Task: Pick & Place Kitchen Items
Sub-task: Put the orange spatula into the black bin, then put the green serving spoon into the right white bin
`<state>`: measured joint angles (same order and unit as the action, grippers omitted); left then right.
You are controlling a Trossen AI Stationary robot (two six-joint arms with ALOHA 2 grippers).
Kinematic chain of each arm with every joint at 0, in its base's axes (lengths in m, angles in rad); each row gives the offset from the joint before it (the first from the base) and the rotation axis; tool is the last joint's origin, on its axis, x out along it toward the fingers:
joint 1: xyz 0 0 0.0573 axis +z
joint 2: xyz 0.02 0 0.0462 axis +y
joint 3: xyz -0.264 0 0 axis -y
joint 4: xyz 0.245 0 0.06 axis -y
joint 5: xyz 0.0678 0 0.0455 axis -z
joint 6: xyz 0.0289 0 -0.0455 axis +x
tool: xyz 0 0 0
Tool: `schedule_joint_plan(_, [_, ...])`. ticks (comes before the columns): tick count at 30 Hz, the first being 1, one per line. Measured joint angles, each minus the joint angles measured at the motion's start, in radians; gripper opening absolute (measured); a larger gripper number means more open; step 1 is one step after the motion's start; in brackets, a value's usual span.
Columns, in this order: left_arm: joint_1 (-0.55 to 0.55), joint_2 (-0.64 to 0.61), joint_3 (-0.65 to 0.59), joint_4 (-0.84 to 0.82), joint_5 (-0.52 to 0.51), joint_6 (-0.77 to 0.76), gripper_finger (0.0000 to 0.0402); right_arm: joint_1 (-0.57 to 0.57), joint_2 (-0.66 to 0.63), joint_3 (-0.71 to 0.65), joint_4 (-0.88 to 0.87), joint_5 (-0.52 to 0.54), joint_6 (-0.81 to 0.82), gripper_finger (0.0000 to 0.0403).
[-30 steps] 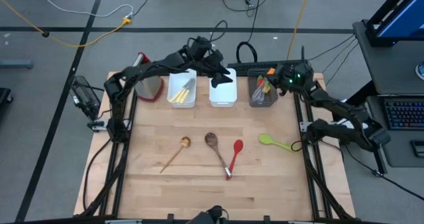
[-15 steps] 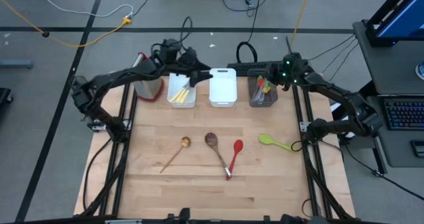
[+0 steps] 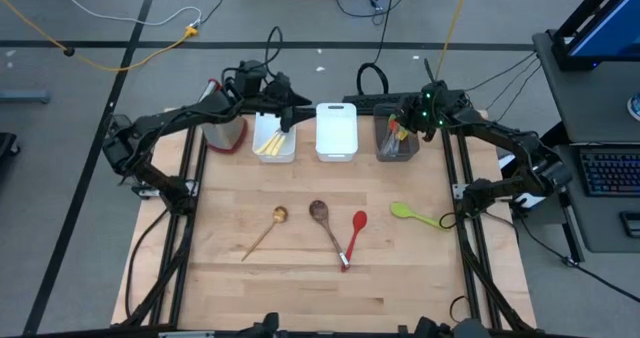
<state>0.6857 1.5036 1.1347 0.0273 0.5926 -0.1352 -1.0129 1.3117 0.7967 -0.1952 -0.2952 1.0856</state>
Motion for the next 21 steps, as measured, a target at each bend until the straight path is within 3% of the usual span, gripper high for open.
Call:
schedule_joint_plan(14, [0.015, 0.0, 0.0, -0.033, 0.001, 0.026, 0.0285, -0.008, -0.003, 0.0, 0.004, -0.024, -0.01, 0.0121])
schedule_joint_plan(21, [0.016, 0.0, 0.0, -0.08, 0.004, 0.064, 0.0285, -0.011, -0.098, 0.0, 0.002, -0.051, -0.144, 0.0104])
